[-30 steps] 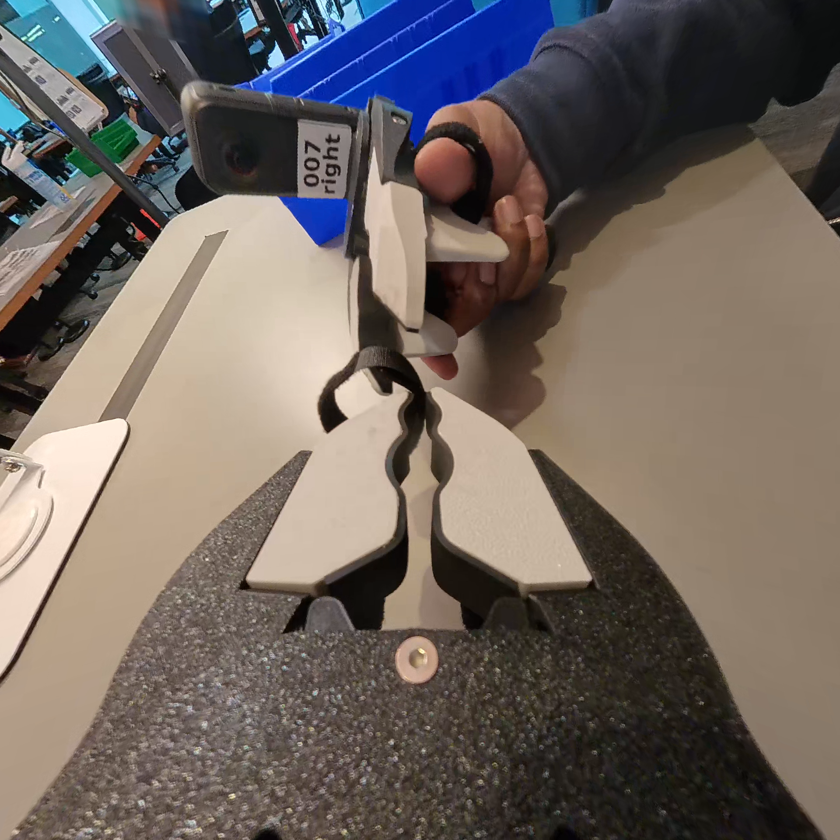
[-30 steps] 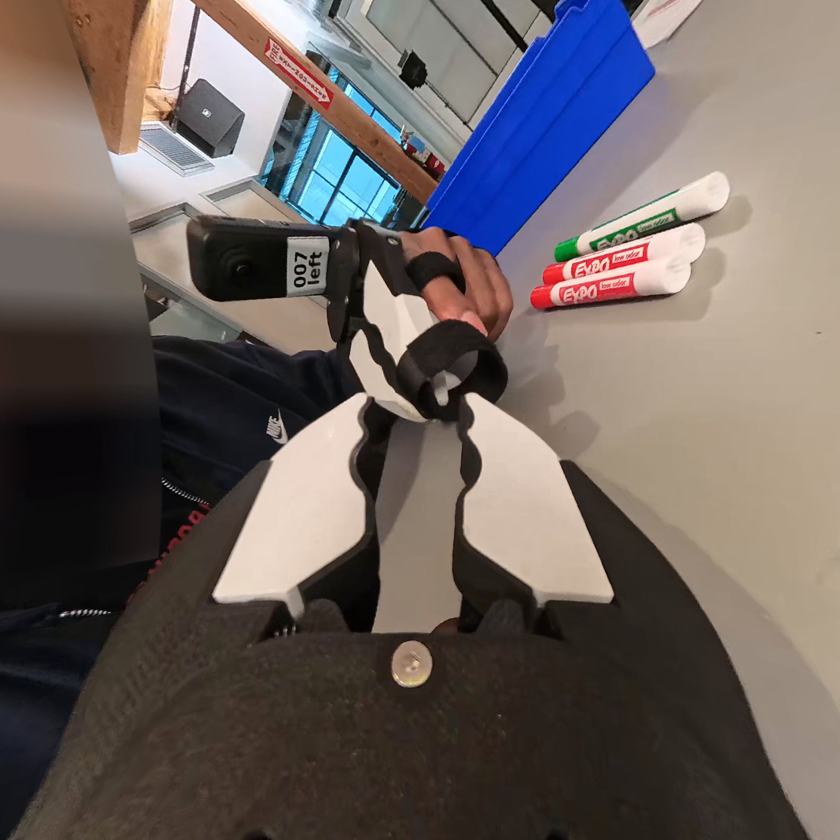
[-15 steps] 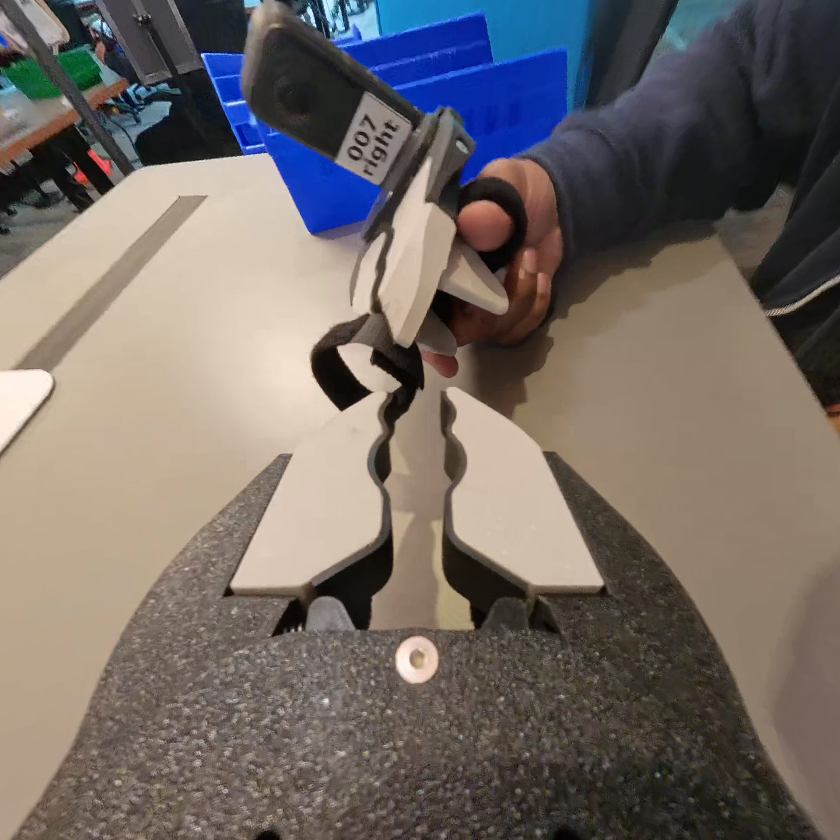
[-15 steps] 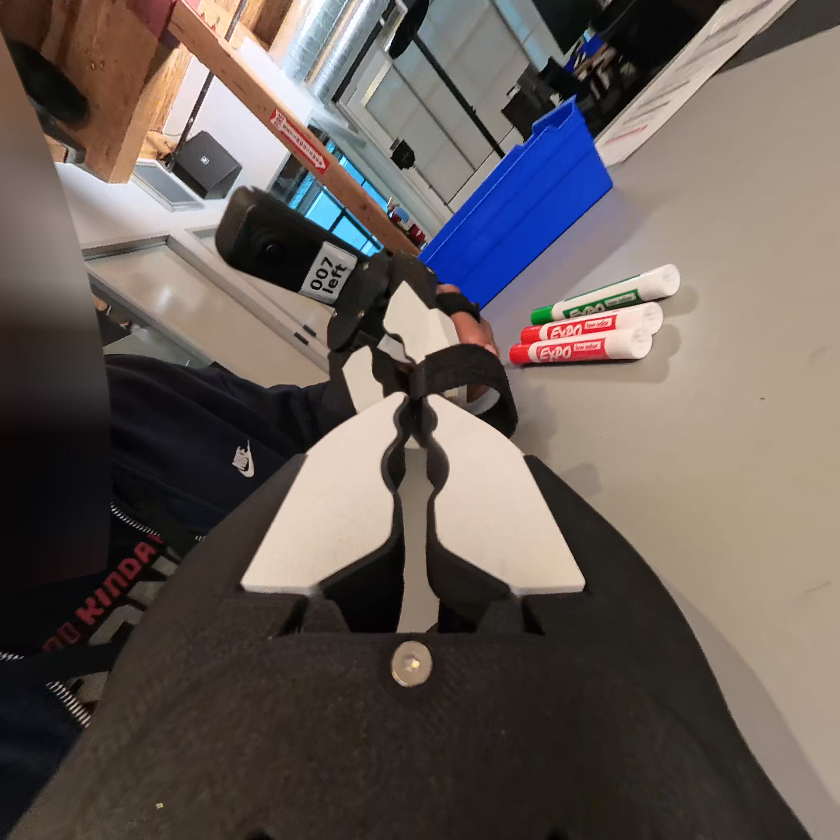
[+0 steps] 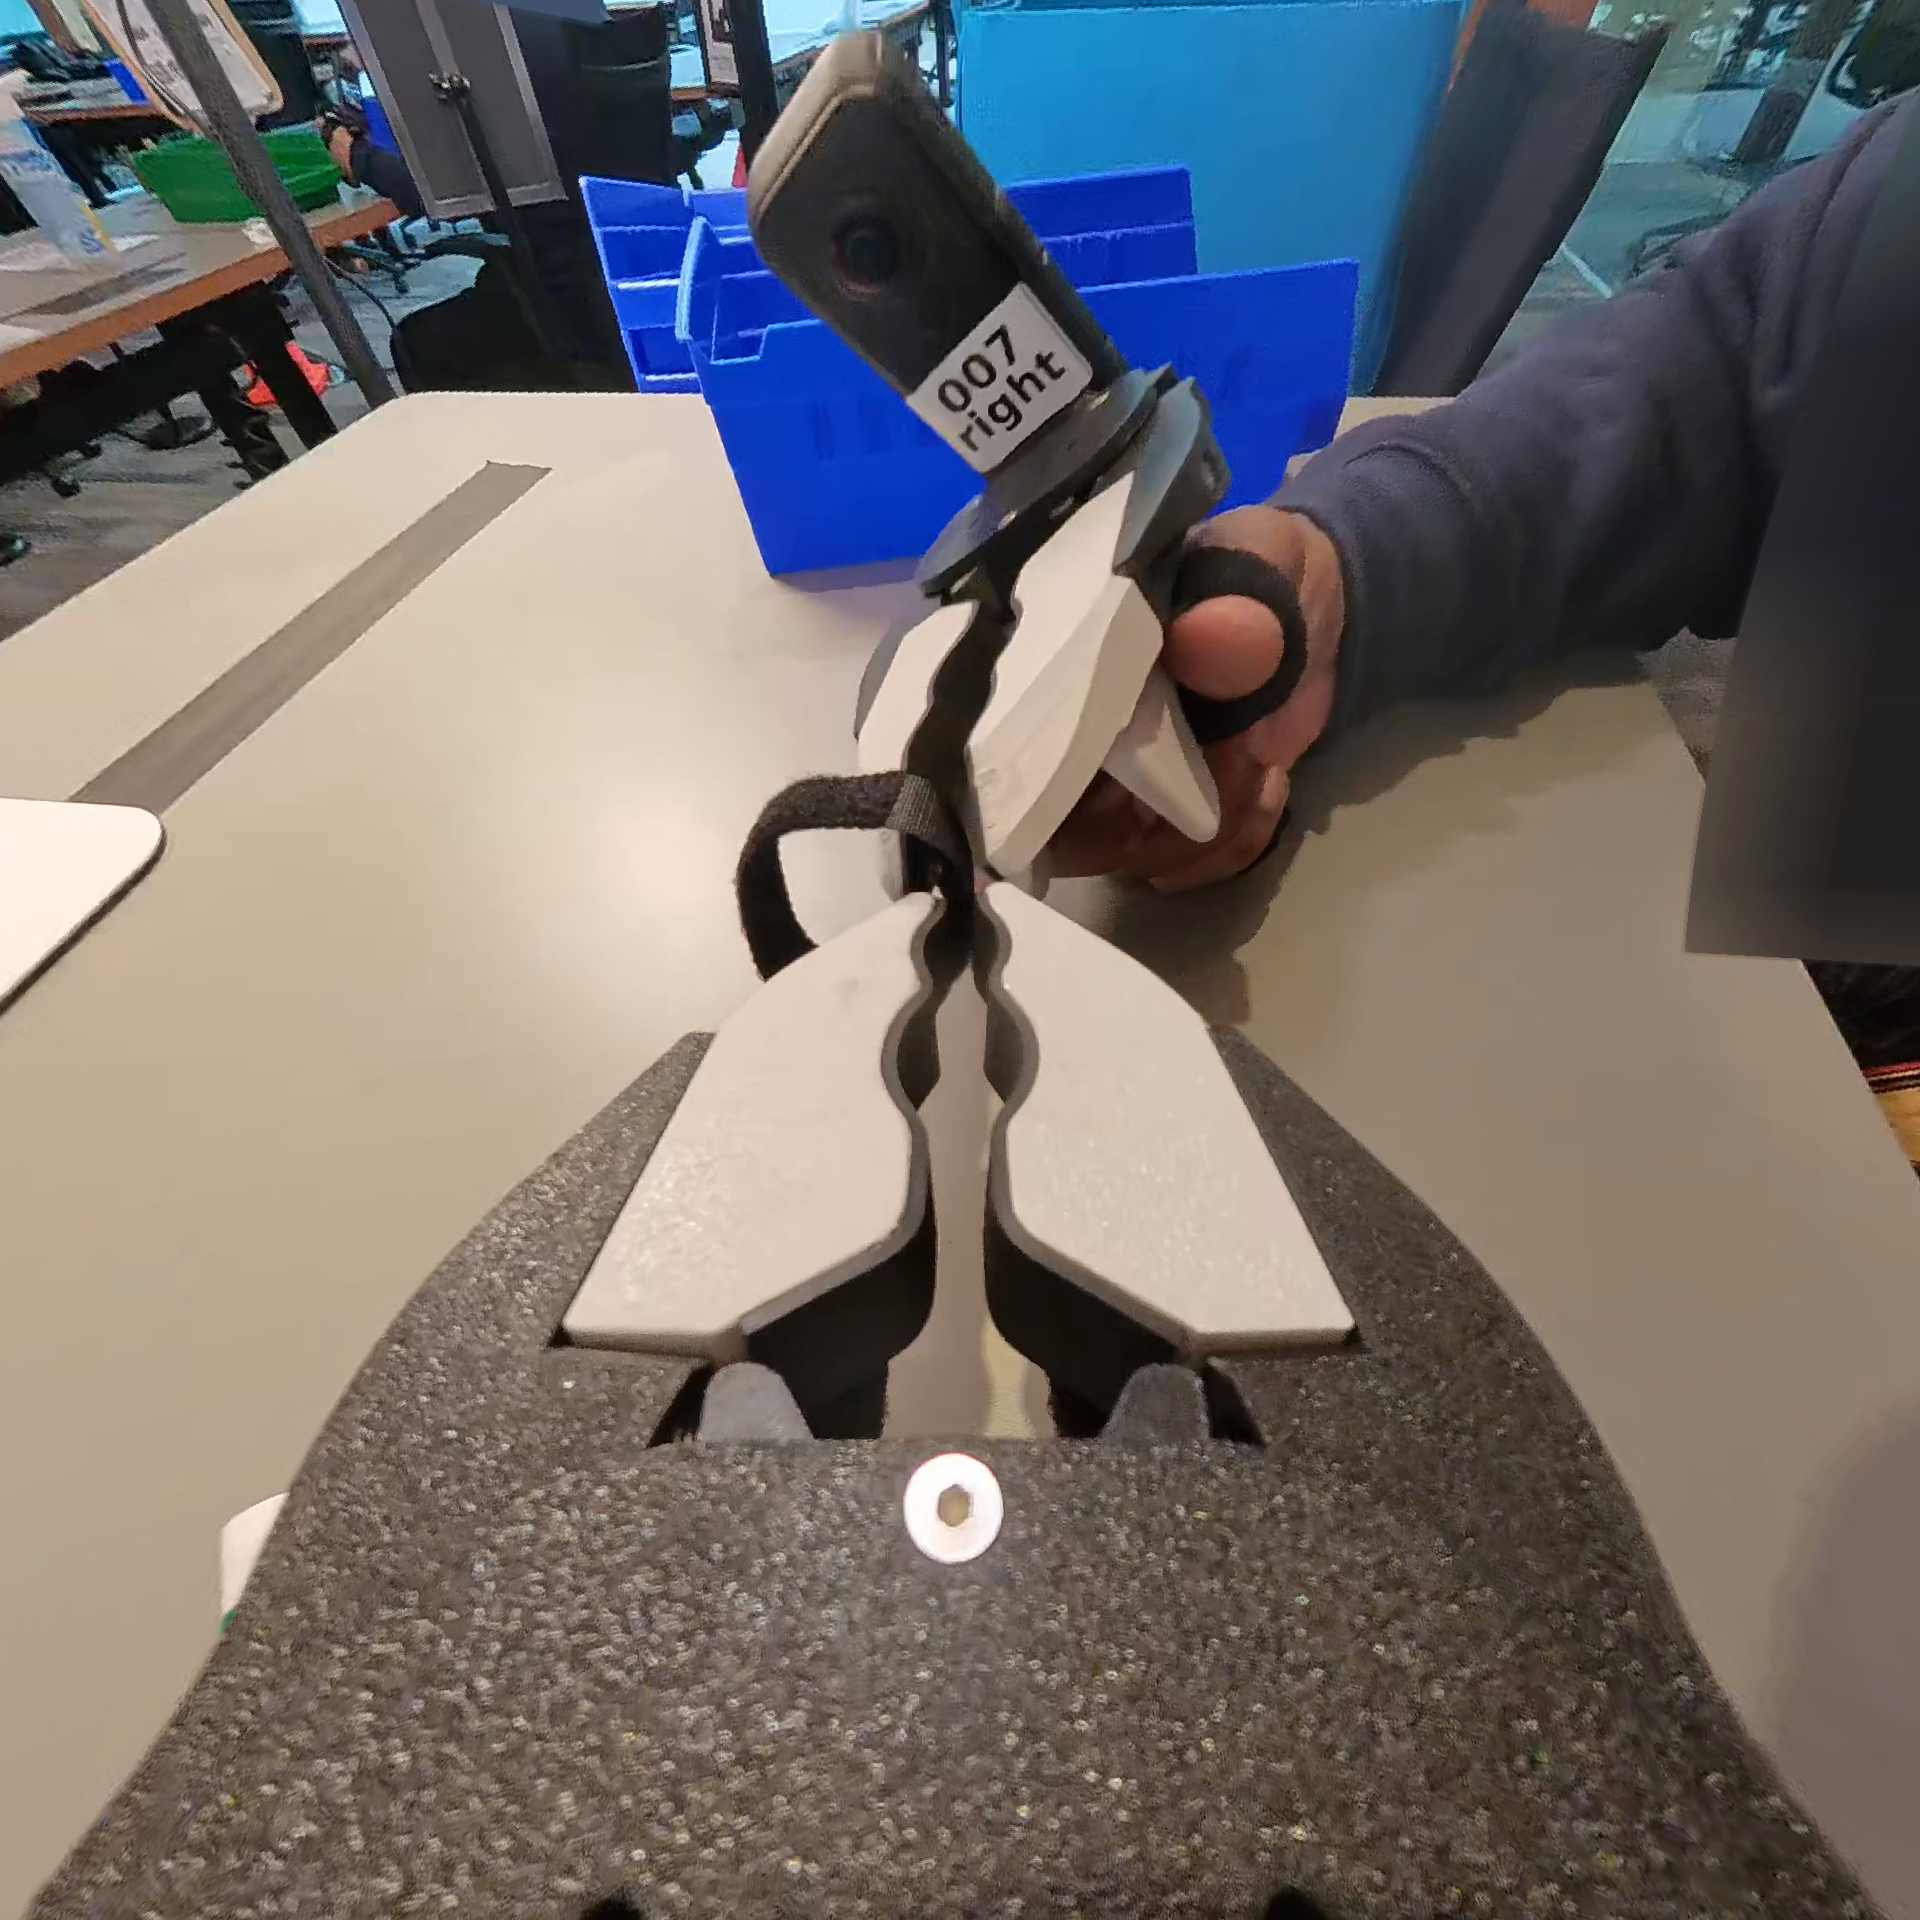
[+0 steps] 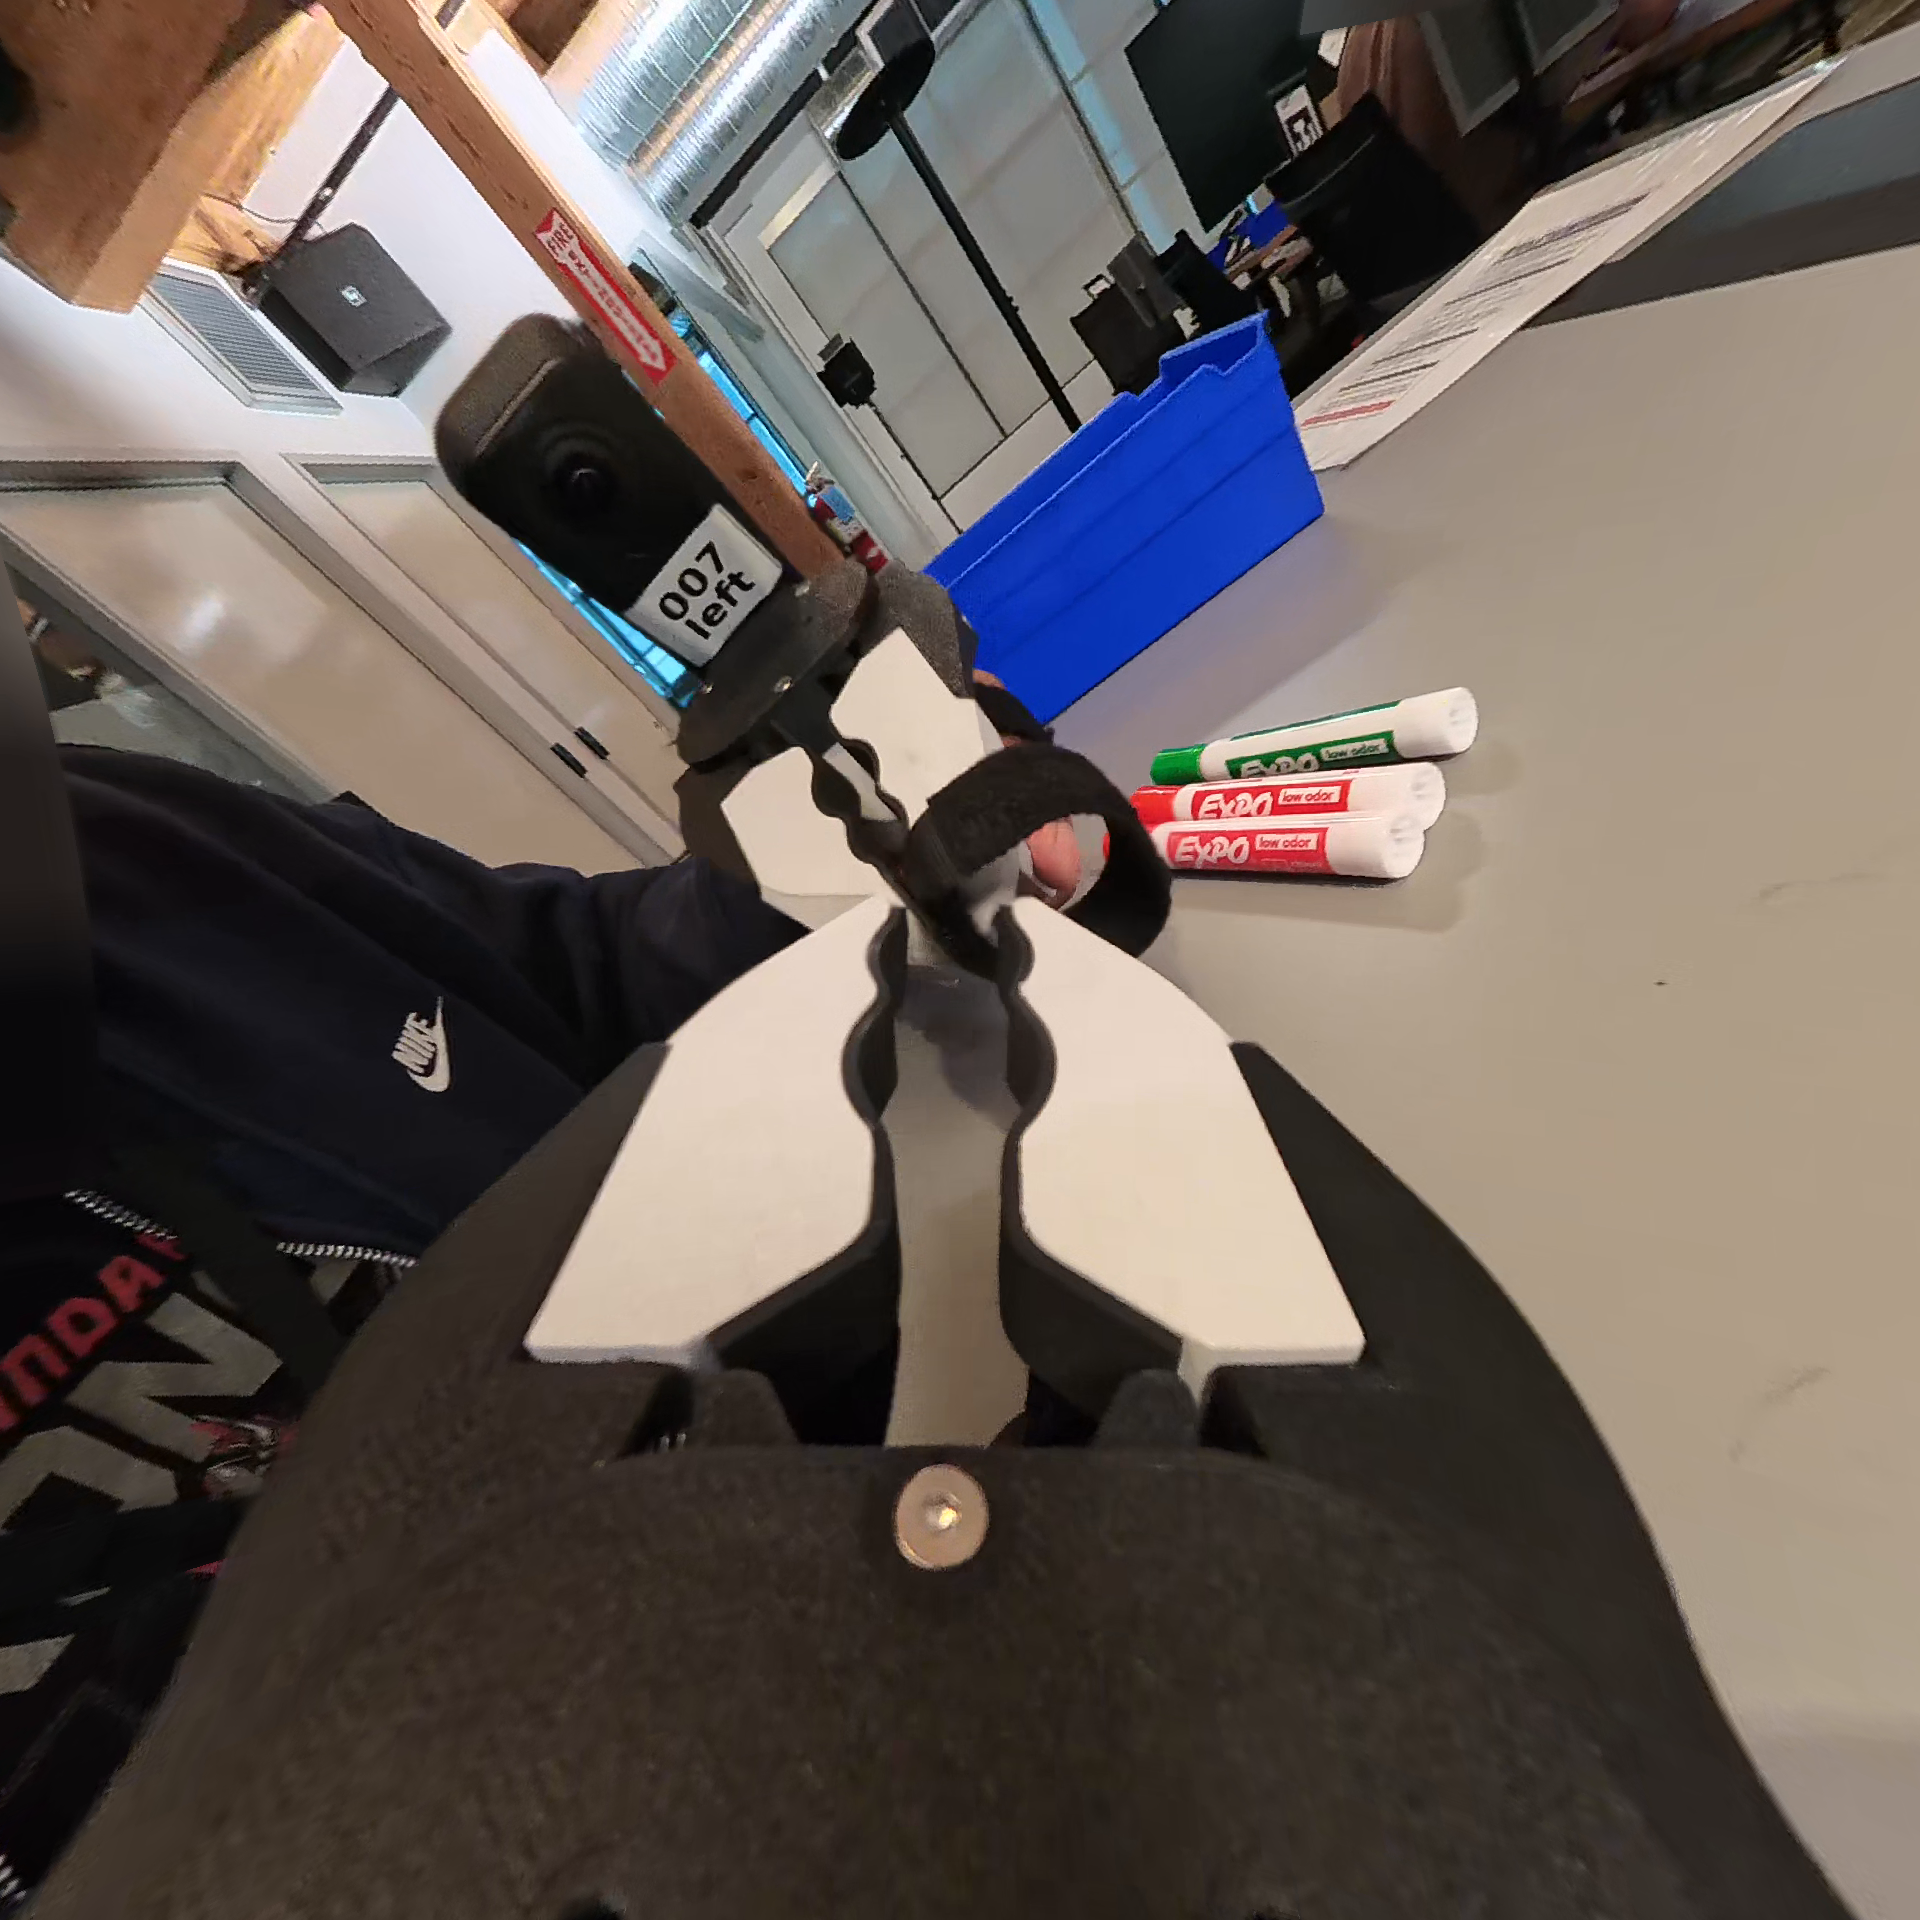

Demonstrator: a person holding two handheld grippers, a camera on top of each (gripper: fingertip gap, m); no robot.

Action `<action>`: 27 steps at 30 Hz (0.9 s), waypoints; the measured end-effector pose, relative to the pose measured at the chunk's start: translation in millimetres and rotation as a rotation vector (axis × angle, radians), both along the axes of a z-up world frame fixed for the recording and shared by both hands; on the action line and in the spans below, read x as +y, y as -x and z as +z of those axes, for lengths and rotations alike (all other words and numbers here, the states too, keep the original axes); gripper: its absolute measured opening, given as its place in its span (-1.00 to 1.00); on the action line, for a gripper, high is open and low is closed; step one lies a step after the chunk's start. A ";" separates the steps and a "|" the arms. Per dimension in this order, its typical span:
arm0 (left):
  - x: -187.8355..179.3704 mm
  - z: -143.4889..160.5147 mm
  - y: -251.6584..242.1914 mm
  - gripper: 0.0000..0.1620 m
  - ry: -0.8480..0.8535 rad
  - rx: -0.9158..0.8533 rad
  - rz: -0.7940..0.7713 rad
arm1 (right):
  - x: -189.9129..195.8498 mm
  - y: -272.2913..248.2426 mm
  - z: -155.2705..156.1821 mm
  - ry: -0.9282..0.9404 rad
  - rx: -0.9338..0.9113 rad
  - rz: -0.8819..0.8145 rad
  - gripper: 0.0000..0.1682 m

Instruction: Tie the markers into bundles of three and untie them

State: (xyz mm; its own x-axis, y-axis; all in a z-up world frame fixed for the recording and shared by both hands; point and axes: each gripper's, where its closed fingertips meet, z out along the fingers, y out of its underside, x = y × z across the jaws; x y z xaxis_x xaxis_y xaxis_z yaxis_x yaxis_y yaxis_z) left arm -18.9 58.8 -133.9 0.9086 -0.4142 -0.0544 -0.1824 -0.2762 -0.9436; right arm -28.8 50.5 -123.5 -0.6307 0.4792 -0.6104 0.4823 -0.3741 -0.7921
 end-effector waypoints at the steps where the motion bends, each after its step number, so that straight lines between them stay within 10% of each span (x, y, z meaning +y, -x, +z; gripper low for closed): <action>1: -0.6 1.2 -1.7 -0.96 0.001 0.000 -0.006 | -0.9 -0.6 0.2 0.010 -0.003 0.010 -0.78; 27: -1.5 8.0 6.8 -0.96 -0.092 0.154 0.027 | 2.9 2.5 17.6 -0.007 0.203 -0.050 -0.90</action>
